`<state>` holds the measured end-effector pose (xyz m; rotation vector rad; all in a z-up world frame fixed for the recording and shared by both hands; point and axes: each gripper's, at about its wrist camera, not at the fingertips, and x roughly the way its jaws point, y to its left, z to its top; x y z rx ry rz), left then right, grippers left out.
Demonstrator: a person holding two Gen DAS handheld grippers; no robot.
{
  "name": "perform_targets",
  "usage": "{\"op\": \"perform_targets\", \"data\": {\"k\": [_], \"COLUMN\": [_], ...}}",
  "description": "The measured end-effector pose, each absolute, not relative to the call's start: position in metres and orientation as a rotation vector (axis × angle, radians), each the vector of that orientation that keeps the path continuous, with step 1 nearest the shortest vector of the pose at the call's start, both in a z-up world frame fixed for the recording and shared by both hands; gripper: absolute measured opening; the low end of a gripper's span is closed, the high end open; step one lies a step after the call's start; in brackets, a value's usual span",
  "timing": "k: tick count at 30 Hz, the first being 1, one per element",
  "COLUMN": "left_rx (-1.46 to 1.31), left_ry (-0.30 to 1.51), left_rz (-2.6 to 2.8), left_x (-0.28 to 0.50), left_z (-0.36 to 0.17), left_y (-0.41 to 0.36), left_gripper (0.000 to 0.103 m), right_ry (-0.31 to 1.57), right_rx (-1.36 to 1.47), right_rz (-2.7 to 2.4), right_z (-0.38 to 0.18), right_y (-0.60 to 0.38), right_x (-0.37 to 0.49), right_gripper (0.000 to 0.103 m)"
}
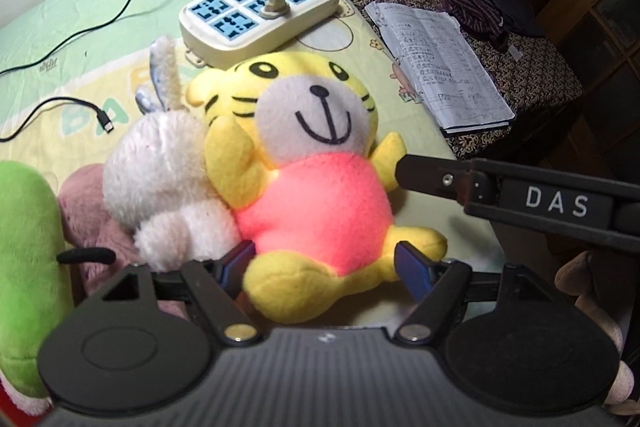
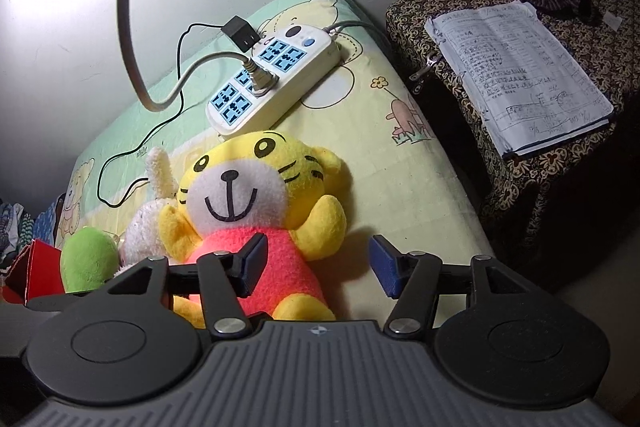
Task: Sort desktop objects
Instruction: 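Close the right tool on the tiger plush and lift it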
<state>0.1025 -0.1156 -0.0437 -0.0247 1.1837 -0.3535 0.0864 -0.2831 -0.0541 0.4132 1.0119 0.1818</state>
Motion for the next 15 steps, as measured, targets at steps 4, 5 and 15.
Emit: {"op": "perform_targets", "data": {"k": [4, 5, 15], "left_rx": [-0.019, -0.028, -0.035], "left_ry": [1.19, 1.195, 1.178], "left_rz": [-0.371, -0.376, -0.408], "left_x": [0.112, 0.114, 0.13], "left_z": [-0.053, -0.055, -0.069], "left_y": [-0.116, -0.115, -0.118], "left_gripper": [0.084, 0.085, 0.091], "right_ry": [1.047, 1.057, 1.067], "right_rx": [0.453, 0.462, 0.513], "right_rz": [0.219, 0.232, 0.274], "right_z": [-0.068, -0.072, -0.093], "right_y": [-0.283, -0.283, -0.284], "right_x": [0.098, 0.102, 0.123], "right_gripper": [0.064, 0.064, 0.077]}}
